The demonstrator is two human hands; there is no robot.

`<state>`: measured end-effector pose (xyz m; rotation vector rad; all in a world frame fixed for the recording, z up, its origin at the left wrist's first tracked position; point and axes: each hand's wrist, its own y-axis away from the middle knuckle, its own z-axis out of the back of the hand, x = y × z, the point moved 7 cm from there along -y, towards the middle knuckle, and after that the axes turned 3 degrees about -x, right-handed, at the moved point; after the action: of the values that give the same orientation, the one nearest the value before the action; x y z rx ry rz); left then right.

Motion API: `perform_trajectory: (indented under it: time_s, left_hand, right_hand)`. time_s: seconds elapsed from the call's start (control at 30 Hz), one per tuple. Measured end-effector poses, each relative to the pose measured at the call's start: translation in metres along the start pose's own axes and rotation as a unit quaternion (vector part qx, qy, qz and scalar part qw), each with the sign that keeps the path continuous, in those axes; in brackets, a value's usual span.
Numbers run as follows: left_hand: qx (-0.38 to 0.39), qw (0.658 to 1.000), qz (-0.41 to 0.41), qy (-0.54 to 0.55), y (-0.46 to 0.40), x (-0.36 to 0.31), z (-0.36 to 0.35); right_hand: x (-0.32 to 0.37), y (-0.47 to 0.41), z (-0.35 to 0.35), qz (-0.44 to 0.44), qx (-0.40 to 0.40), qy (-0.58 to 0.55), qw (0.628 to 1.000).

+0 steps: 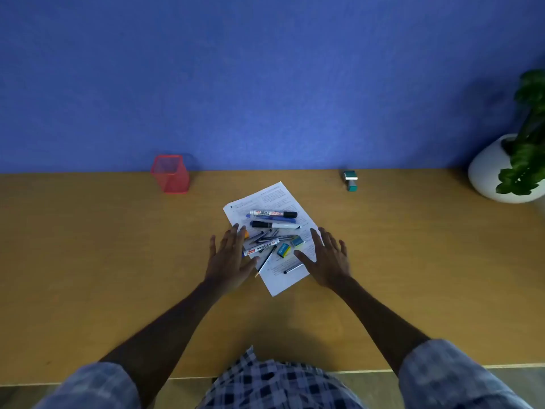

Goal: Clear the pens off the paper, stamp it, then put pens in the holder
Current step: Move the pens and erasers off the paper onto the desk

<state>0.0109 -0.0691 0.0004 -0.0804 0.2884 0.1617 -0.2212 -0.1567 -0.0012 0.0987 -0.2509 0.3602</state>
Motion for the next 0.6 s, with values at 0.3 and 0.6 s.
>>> perform_trajectory:
  time_s: [0.3,0.6]
  left_hand:
    - [0.015,1.0,0.008,-0.005,0.011,0.009,-0.013]
    - [0.028,0.999,0.001,-0.018,0.014,0.01,-0.02]
  right_hand:
    - [-0.003,0.009,-0.014,0.004,0.018,0.013,1.0]
    - [-0.003,0.015,-0.026,0.016,0.058,0.034,0.998]
